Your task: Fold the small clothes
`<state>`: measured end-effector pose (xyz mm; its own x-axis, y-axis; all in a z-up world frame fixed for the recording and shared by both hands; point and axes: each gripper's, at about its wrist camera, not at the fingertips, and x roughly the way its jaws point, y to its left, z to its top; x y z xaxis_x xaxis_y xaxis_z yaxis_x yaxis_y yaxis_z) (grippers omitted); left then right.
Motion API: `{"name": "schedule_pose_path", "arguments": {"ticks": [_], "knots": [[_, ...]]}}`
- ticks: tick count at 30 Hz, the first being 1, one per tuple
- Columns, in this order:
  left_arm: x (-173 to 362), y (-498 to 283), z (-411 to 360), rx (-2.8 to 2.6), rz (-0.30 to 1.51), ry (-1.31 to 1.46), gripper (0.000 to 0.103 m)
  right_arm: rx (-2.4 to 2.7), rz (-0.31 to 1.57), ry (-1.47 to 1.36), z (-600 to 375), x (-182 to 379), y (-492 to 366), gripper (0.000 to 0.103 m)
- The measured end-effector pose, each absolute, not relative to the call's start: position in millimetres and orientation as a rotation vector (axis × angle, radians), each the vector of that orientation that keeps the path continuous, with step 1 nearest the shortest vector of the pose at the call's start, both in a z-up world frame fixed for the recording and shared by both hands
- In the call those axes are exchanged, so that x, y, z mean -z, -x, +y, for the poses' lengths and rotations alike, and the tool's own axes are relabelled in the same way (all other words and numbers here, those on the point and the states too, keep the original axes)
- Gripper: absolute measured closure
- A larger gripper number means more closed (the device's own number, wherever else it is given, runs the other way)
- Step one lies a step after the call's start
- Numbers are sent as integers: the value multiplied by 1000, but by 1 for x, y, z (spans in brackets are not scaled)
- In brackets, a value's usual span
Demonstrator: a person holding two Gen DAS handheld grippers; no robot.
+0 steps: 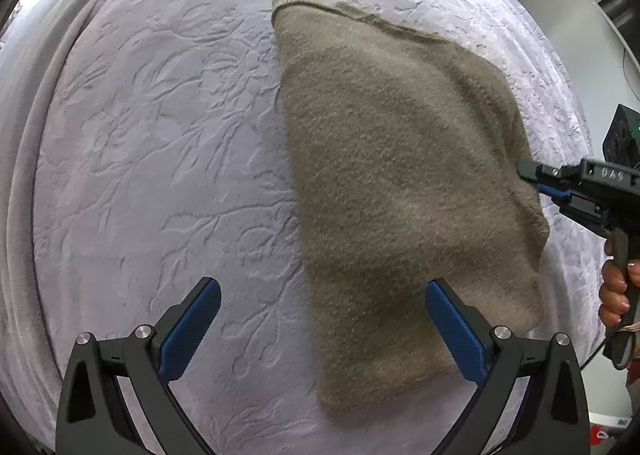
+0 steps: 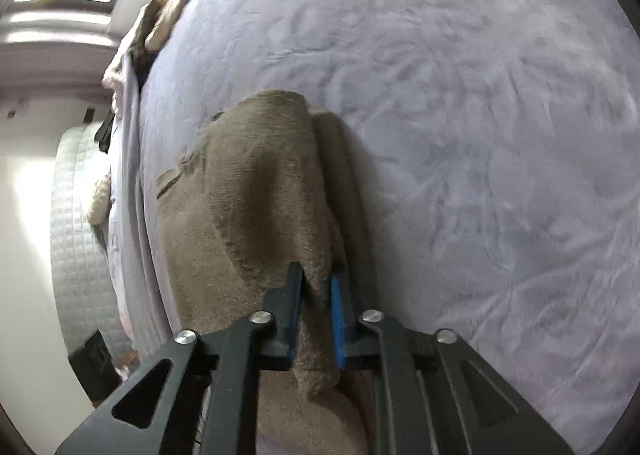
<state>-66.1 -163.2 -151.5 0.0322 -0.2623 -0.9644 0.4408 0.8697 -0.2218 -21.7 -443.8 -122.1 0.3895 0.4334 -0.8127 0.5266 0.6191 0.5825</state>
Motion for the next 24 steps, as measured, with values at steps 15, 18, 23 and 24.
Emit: {"name": "schedule_pose_path", "arguments": {"ticks": [15,18,23,24], "knots": [[164,55,-182,584,1486,-92,1,18,1196,-1034,-468,129,39,41],[169,46,-186,668,1543,15,1,-20,1182,-1049,-472,131,37,41],[182,41,-202,779,1584,53,1,-119,1200,-1085,-474,149,25,41],[183,42,-205,791,1580,48,1,-132,1211,-1082,-474,154,22,41]]}}
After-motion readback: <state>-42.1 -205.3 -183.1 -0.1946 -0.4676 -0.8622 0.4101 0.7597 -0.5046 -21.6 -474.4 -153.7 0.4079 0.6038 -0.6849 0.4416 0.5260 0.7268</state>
